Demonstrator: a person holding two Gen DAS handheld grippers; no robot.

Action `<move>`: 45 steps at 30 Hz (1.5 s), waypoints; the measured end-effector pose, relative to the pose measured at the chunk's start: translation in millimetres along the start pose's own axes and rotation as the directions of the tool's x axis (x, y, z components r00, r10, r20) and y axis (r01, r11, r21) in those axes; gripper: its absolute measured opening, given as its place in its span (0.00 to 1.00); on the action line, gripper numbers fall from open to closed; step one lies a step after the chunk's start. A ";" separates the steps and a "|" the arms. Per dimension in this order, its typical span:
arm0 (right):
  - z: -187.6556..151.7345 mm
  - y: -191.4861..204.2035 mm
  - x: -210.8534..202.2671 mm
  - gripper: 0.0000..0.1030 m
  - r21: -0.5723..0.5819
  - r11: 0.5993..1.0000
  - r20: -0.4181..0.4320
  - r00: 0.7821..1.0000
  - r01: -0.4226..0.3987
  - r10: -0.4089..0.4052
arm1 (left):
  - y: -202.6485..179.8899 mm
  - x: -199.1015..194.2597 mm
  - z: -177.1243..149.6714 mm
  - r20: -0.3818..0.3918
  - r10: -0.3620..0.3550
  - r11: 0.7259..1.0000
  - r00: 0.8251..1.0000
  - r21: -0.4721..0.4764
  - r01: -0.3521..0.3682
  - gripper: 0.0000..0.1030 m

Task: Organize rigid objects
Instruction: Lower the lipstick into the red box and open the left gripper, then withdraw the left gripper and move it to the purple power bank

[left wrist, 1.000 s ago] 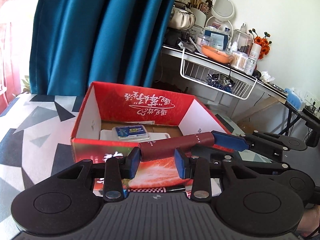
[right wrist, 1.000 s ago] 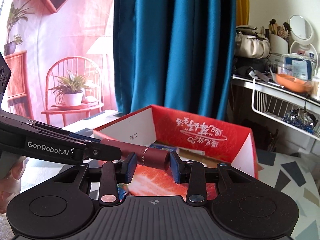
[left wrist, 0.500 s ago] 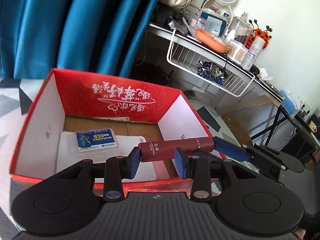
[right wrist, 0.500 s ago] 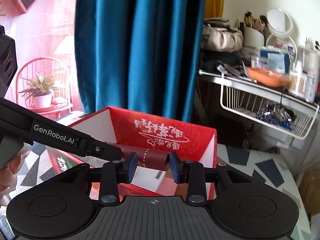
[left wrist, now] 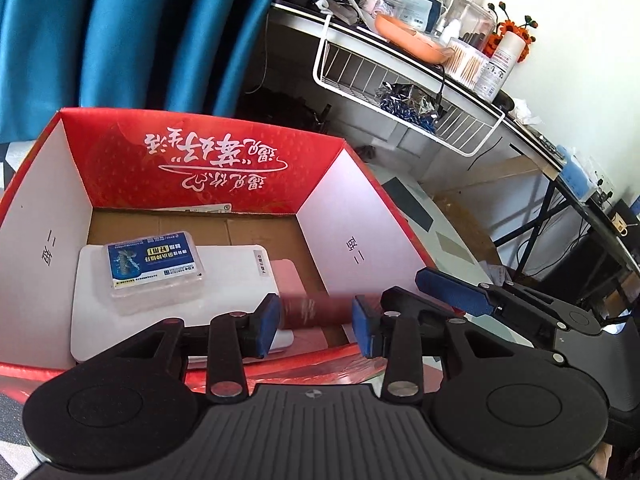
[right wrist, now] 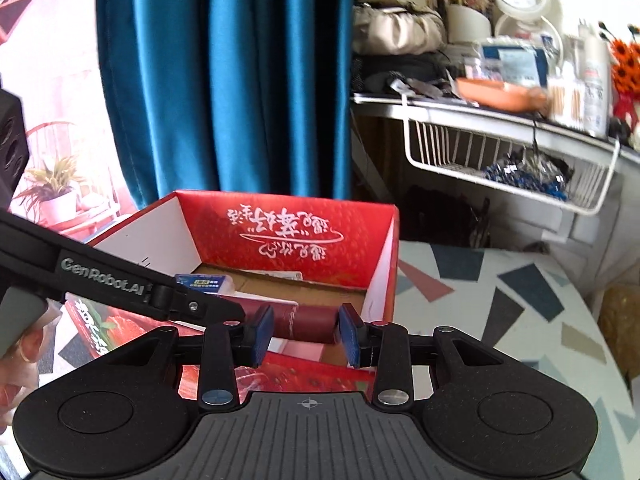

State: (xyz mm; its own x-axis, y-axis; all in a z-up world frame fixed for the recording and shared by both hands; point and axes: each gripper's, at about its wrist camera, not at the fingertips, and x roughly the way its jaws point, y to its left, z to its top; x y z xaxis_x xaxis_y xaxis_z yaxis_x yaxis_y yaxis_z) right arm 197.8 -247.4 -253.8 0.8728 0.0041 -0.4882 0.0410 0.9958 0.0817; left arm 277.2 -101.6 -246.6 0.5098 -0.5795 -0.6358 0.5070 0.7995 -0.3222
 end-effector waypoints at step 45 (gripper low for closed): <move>-42.0 29.0 -80.2 1.00 0.085 0.996 -0.005 1.000 -0.020 0.020 | 2.3 -135.9 -107.4 0.228 0.357 0.926 0.906 0.043 -0.376 1.00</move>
State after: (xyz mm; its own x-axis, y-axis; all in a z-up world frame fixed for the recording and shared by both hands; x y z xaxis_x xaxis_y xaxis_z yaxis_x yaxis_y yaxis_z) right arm 108.6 -215.0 -248.7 0.8708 0.0249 -0.4910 0.0650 0.9841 0.1652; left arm 134.4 -4.0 -236.3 0.8014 -0.2756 -0.5309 0.3078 0.9510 -0.0290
